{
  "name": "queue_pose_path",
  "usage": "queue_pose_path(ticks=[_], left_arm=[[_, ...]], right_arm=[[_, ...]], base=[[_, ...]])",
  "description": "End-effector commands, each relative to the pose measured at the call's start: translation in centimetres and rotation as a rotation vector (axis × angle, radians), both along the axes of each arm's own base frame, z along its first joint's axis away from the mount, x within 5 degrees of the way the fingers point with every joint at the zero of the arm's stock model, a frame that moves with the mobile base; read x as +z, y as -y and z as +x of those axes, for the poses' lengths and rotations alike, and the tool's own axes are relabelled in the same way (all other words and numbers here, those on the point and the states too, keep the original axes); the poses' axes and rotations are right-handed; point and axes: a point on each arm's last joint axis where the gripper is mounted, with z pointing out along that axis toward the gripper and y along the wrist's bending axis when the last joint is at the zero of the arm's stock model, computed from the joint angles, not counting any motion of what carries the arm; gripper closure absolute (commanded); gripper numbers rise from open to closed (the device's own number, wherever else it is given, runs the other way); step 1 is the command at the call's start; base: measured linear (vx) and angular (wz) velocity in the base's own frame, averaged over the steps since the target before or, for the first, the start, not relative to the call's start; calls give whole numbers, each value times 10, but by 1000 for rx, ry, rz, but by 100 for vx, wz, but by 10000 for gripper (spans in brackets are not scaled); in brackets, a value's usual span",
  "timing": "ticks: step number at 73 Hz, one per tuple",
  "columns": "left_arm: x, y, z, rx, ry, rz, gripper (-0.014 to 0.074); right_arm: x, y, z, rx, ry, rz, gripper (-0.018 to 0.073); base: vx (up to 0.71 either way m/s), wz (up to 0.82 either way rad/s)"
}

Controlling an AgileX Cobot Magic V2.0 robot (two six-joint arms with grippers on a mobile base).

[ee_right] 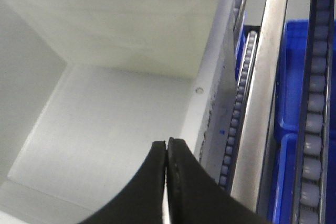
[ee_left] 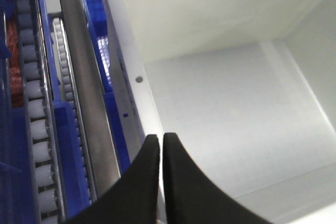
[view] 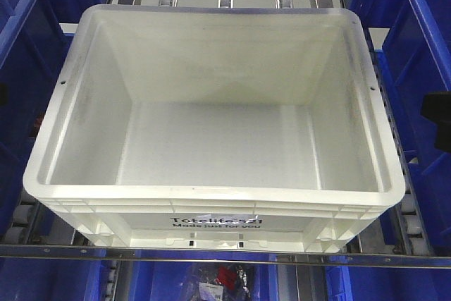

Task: Move bin from left to right shelf
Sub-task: 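Position both grippers straddling the crate's side walls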

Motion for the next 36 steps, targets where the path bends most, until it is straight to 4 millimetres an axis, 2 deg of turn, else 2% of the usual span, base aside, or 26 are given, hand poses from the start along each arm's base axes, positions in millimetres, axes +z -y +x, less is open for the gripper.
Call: queue_pose_path(ticks=[1,15,36], left_arm=[[11,1,9,9,50,-20,593],[12,2,15,22,79,-37,593],[10,2,17,39,59,-57,593]], right_arm=[[8,-1,8,-19,25,20,564],[-2,-3,22,-15,-50,7,562],[-1,-3,25,-23,-27,11,558]], base=[[0,0],[0,0],[0,0]])
